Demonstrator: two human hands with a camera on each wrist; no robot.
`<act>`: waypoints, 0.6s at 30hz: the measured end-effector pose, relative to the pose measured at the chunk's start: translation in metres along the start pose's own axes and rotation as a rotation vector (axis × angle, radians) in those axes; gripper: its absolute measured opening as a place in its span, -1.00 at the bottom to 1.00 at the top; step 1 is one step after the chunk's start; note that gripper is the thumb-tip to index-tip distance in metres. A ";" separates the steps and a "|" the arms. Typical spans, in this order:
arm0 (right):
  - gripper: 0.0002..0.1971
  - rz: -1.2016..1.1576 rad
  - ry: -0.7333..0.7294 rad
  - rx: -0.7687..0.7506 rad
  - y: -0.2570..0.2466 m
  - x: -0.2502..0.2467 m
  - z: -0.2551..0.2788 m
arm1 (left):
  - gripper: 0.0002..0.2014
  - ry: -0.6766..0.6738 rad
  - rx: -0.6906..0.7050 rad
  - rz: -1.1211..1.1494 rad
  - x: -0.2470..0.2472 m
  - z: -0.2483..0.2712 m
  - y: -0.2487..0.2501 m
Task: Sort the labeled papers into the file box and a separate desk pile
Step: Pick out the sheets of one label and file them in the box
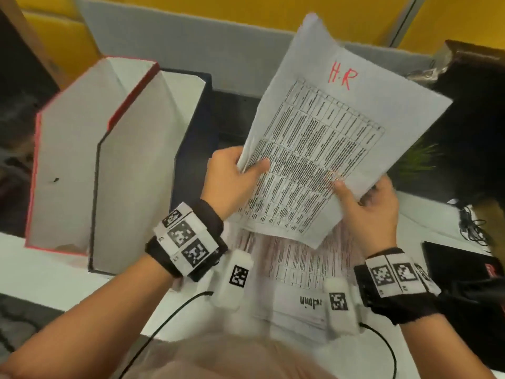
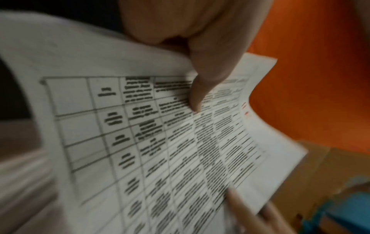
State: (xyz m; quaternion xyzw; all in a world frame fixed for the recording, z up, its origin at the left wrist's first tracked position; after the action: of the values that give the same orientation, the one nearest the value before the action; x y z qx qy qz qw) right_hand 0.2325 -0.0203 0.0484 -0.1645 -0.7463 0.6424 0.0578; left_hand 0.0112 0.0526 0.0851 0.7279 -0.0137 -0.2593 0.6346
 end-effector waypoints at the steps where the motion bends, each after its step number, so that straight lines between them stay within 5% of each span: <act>1: -0.63 0.018 -0.039 -0.025 -0.001 -0.001 -0.002 | -0.80 0.015 0.013 -0.018 -0.017 0.001 0.007; 4: -0.59 0.071 -0.133 -0.030 0.013 -0.005 -0.003 | -0.63 0.074 -0.009 -0.110 -0.075 0.009 0.022; 7: -0.63 0.126 -0.170 0.079 0.044 -0.014 0.003 | -0.87 0.112 -0.061 -0.138 -0.138 0.024 0.025; 14: -0.62 0.389 -0.121 0.436 0.117 -0.039 0.020 | -0.82 0.311 -0.234 -0.160 -0.258 0.067 -0.003; 18: -0.31 0.692 -0.172 0.620 0.139 -0.044 0.028 | -0.78 0.367 -0.423 -0.239 -0.297 0.079 -0.032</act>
State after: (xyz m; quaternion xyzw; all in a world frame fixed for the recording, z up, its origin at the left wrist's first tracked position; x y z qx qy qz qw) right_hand 0.2896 -0.0437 -0.0863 -0.3245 -0.4226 0.8279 -0.1754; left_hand -0.2864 0.0900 0.1578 0.6105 0.2413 -0.1936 0.7291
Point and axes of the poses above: each hand's wrist, its own z-axis away from the middle knuckle, its own x-axis out of the palm, y = z × x, the point moved 4 cm from there along -z, towards the middle knuckle, and after that the axes turned 15 degrees about -y, right-handed, at the moved point
